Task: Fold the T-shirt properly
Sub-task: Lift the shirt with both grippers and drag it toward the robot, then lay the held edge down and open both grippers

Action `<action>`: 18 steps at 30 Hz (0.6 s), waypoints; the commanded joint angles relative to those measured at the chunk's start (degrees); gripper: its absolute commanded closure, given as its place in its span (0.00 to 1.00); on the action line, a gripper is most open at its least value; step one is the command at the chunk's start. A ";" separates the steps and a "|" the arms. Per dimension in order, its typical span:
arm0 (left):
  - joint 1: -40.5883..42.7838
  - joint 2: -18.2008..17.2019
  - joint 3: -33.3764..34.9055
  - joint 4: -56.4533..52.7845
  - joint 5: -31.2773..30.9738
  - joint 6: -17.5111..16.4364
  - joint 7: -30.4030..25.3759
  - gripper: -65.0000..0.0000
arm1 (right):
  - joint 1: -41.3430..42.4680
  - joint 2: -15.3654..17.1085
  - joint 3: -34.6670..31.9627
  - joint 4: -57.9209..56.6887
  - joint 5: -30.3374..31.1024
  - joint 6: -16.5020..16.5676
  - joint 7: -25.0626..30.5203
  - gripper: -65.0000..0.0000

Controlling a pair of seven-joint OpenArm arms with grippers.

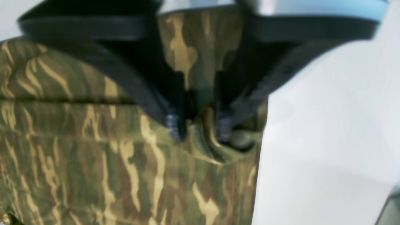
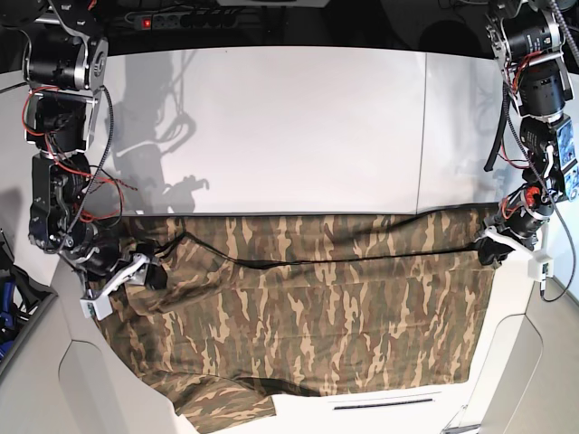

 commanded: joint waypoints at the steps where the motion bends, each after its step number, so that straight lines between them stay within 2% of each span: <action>1: -1.36 -1.27 -0.26 0.76 -0.85 -0.44 -0.52 0.62 | 1.20 0.66 0.42 1.03 1.07 0.42 0.70 0.41; 4: -1.33 -1.29 -0.28 0.79 -0.87 -0.46 1.05 0.58 | -0.17 0.63 2.19 2.82 1.14 0.44 -2.62 0.41; 7: -0.96 -1.27 -1.44 0.79 -1.05 -2.64 1.25 0.58 | -2.21 0.63 5.49 5.97 2.19 0.50 -4.83 0.41; 11: 0.24 -1.27 -6.03 0.83 -2.82 -4.28 1.86 0.58 | -6.99 0.63 11.69 12.24 4.22 0.68 -5.20 0.41; 15: 1.05 -1.27 -11.30 0.81 -7.91 -7.06 6.36 0.58 | -10.43 0.63 17.92 15.98 5.25 0.68 -5.20 0.41; 18: 1.20 -1.27 -12.59 0.83 -9.92 -7.32 7.56 0.58 | -11.04 0.70 21.84 15.98 6.01 0.68 -5.16 0.41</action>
